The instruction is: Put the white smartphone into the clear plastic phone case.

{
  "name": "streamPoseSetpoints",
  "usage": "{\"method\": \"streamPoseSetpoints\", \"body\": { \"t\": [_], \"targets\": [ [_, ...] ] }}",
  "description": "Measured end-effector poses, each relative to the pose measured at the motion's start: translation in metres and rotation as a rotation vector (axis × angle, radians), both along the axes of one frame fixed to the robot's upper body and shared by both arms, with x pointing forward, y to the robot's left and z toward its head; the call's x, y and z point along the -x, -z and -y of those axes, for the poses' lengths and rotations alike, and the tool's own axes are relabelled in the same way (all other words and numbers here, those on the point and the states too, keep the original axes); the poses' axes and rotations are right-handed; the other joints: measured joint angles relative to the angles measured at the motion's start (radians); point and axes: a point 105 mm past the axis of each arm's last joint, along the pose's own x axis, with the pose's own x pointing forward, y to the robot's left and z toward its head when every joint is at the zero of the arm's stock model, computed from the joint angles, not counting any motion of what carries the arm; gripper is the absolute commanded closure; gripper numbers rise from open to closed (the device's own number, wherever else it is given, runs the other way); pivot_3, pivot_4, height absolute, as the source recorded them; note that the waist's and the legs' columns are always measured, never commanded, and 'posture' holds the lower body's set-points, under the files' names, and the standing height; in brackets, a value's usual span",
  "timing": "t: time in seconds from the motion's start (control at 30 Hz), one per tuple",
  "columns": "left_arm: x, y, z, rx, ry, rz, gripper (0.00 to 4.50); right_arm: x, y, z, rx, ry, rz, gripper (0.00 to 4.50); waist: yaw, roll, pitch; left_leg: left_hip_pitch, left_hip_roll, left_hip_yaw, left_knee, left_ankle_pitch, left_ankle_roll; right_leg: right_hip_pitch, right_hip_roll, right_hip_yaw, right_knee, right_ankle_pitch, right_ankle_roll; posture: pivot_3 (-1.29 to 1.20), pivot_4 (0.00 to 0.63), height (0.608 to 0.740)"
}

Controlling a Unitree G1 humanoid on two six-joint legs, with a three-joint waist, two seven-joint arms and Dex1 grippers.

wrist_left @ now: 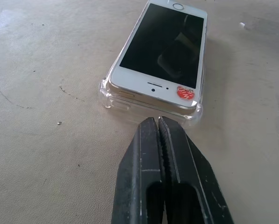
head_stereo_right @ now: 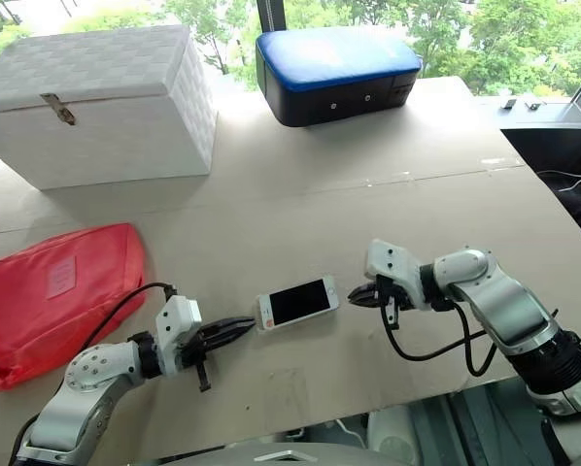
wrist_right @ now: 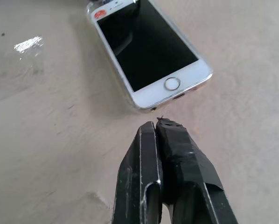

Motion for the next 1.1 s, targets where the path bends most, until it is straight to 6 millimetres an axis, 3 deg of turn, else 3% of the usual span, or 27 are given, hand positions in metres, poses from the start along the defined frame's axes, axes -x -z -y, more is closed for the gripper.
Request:
{"method": "streamPoseSetpoints", "body": {
  "t": [0.13,0.27,0.47,0.7,0.87,1.0,1.1],
  "targets": [
    [0.000,0.000,0.001,0.001,0.002,0.001,4.42,-0.010,0.009,0.001,0.054,0.018,0.037,4.50,0.004,0.000,0.000,0.000,0.000,0.000,0.000,0.000,0.000,0.000,0.001,0.000,0.000,0.000,0.000,0.00,0.150,0.734],
    [-0.001,-0.001,0.001,0.001,0.001,0.001,4.42,-0.006,0.015,-0.007,0.050,-0.011,0.016,4.50,0.005,0.000,0.000,0.000,0.000,0.000,0.000,0.000,0.000,0.000,0.002,0.000,0.000,0.000,0.000,0.00,0.150,0.734],
    [-0.002,-0.001,0.000,-0.001,-0.003,0.003,4.42,0.004,0.009,-0.015,0.021,-0.077,0.002,4.50,0.007,0.000,0.000,0.000,0.000,0.000,0.000,0.000,0.000,0.000,0.003,0.000,0.000,0.000,0.000,0.00,0.150,0.734],
    [-0.004,-0.002,0.001,0.000,-0.009,0.010,4.42,0.016,0.001,-0.010,0.028,-0.132,-0.024,4.50,0.011,0.000,0.000,0.000,0.000,0.000,0.000,0.000,0.000,0.000,0.002,0.000,0.000,0.000,0.000,0.00,0.150,0.734],
    [-0.005,-0.002,0.001,-0.005,-0.013,0.015,4.42,0.013,-0.006,-0.002,0.029,-0.119,-0.023,4.50,0.011,0.000,0.000,0.000,0.000,0.000,0.000,0.000,0.000,0.000,0.001,0.000,0.000,0.000,0.000,0.00,0.150,0.734],
    [-0.006,-0.002,0.001,-0.006,-0.014,0.016,4.42,0.005,-0.022,-0.011,-0.024,-0.118,0.009,4.50,0.011,0.000,0.000,0.000,0.000,0.000,0.000,0.000,0.000,0.000,0.001,0.000,0.000,0.000,0.000,0.00,0.150,0.734],
    [-0.005,-0.002,0.002,-0.004,-0.015,0.014,4.42,0.005,-0.022,-0.016,-0.038,-0.121,-0.003,4.50,0.014,0.000,0.000,0.000,0.000,0.000,0.000,0.000,0.000,0.000,0.001,0.000,0.000,0.000,0.000,0.00,0.150,0.734]
  ]
}}
